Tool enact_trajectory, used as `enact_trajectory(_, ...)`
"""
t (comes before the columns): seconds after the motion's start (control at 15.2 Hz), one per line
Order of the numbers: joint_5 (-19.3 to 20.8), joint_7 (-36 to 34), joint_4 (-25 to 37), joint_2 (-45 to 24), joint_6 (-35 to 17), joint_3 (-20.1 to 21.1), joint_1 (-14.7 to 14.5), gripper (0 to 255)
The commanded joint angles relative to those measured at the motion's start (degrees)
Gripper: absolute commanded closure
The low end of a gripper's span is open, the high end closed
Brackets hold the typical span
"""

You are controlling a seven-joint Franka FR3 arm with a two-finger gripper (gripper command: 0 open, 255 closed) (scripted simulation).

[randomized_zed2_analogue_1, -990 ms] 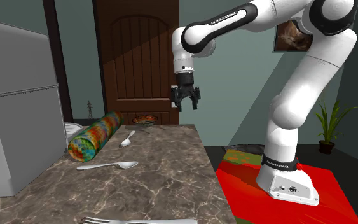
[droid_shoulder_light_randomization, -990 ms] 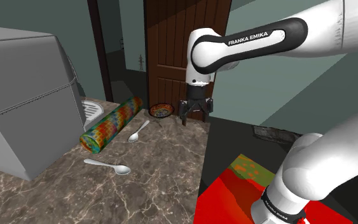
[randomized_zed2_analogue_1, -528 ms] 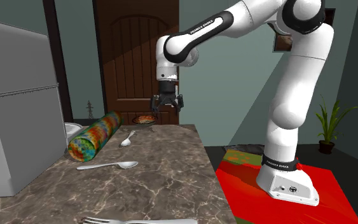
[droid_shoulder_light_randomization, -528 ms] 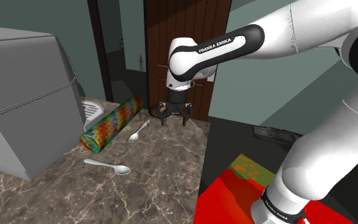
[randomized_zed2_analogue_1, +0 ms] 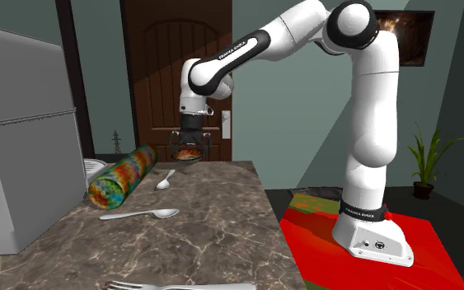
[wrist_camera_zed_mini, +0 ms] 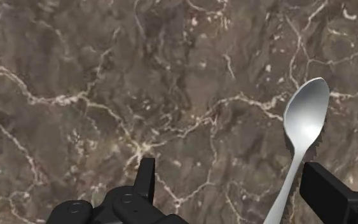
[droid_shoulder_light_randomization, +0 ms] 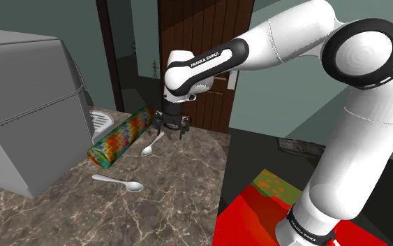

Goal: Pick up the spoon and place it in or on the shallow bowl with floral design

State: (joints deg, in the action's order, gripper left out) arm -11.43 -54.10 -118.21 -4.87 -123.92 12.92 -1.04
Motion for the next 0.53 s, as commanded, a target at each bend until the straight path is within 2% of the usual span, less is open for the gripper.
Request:
enact_trajectory(0.0,0.68,-3.80,3.37,-3.65,-1.52,-0.16,-0.27,0)
enact_trajectory(0.33,2.60,-12.18,13.37,-13.36,-4.13,-1.56,-1.35,0)
enact_trajectory(0.46,2.65,-12.33,13.36,-13.95,-4.78,-1.63,-1.52,0)
